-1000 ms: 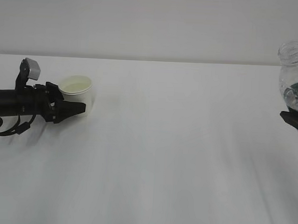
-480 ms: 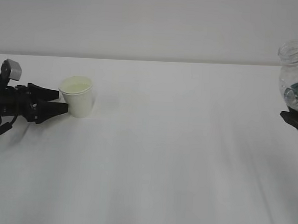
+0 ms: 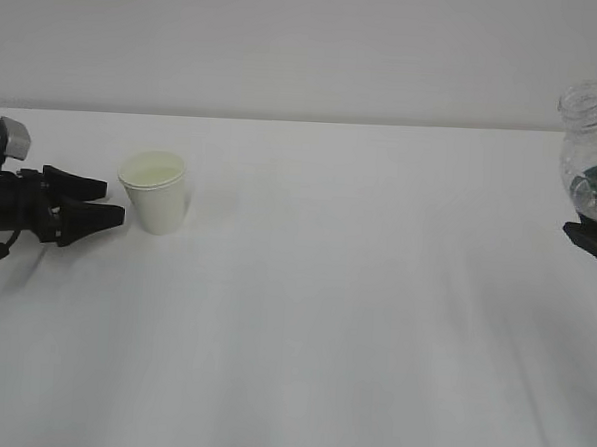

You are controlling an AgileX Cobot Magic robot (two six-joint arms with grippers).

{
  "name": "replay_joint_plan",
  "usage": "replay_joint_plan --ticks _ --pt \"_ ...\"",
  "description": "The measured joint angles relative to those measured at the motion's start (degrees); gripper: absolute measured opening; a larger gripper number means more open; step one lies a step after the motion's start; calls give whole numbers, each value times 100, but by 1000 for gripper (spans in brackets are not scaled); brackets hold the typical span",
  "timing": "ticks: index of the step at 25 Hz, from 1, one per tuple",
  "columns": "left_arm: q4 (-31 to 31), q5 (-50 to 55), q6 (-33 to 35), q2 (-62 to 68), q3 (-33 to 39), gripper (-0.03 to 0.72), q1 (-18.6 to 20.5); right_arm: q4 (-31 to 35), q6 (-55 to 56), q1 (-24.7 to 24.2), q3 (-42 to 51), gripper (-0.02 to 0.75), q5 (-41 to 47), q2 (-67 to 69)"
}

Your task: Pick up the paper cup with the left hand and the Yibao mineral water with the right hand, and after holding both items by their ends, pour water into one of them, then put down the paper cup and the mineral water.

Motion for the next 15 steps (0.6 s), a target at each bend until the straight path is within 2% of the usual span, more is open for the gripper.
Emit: replay_joint_plan --ticks 6,15 --pt "19 0 -142 -486 0 630 308 0 0 0 0 455 9 0" --pt "29 -15 -529 -789 0 584 347 0 0 0 0 455 22 0"
